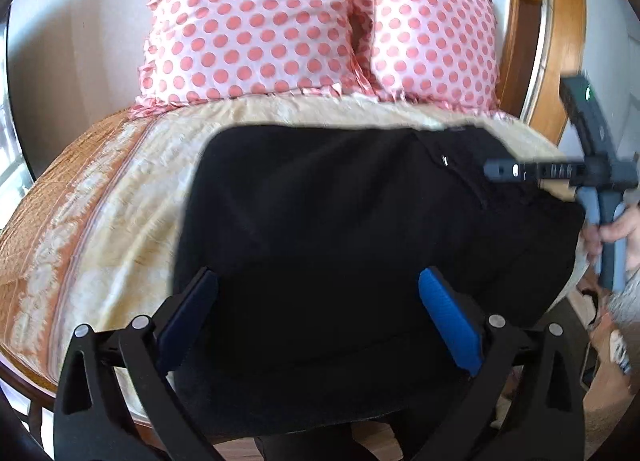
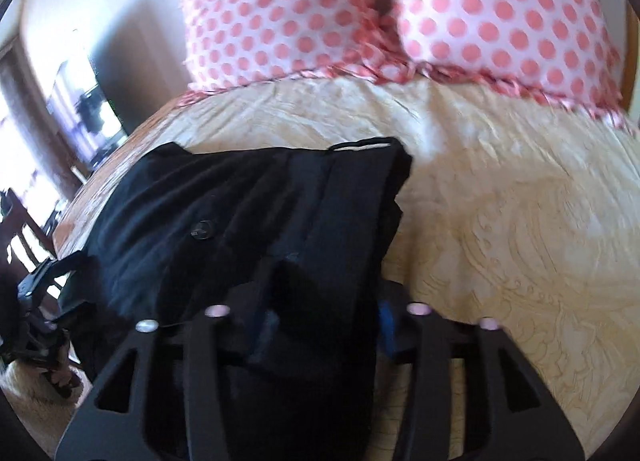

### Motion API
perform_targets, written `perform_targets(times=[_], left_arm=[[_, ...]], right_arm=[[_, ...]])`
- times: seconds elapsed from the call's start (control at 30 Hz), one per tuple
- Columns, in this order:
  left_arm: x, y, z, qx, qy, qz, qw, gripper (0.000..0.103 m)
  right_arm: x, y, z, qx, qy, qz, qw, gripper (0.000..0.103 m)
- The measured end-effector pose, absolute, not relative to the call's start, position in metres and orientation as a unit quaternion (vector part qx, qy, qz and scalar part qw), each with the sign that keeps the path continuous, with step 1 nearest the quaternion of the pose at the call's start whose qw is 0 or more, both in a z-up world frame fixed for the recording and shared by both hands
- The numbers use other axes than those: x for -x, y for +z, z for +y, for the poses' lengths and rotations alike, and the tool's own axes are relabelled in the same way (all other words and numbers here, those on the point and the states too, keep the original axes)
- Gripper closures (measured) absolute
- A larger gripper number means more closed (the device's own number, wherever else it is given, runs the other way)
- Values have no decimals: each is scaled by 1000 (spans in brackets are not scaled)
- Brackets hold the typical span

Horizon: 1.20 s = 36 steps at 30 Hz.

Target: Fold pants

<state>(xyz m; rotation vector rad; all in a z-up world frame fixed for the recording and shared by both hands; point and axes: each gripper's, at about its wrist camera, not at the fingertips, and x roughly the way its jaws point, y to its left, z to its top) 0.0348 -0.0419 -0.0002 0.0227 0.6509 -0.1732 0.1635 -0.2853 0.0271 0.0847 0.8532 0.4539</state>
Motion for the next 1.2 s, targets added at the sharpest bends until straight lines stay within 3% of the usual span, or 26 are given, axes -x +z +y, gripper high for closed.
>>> perform_targets(times=[0.13, 0.23, 0.33, 0.37, 0.47, 0.57, 0.63, 0.7, 0.83, 0.9, 0.93, 0.97, 1.0, 1.07, 1.2], left_arm=[[-53, 28, -12, 11, -55, 302, 952, 2], [-89, 32, 15, 47, -41, 334, 940, 2], [-131, 24, 31, 71, -42, 387, 918, 9], [-145, 19, 34, 78, -49, 409, 908, 16], [-175, 10, 31, 80, -67, 441, 892, 16], [-193, 5, 25, 74, -76, 454, 885, 16], [-197, 5, 22, 82, -89, 457, 881, 19], [-197, 6, 16, 89, -104, 459, 878, 32], [-194, 6, 9, 87, -103, 453, 881, 39], [-193, 8, 10, 95, -106, 449, 882, 54], [-192, 9, 10, 95, -102, 447, 883, 58], [-191, 10, 11, 93, -96, 445, 886, 71], [-190, 11, 12, 91, -91, 441, 888, 85], [-187, 16, 15, 92, -94, 431, 893, 92], [-184, 28, 13, 85, -98, 415, 901, 94]], right_arm=[[-169, 22, -288, -50, 224, 417, 879, 40], [-171, 20, -289, -56, 232, 419, 876, 38], [-171, 20, -287, -49, 239, 415, 877, 38], [-171, 20, -288, -51, 241, 414, 876, 38], [-172, 19, -289, -56, 244, 412, 876, 37], [-171, 19, -287, -49, 246, 407, 878, 37], [-169, 20, -286, -42, 248, 403, 880, 43], [-166, 22, -283, -30, 260, 392, 882, 51], [-169, 20, -285, -40, 262, 396, 879, 50], [-168, 19, -286, -44, 267, 392, 879, 56], [-166, 20, -285, -42, 271, 388, 880, 68], [-164, 21, -285, -41, 272, 383, 882, 77], [-162, 24, -286, -46, 273, 379, 883, 78], [-161, 28, -287, -52, 277, 370, 885, 82], [-162, 38, -285, -54, 278, 358, 890, 84]])
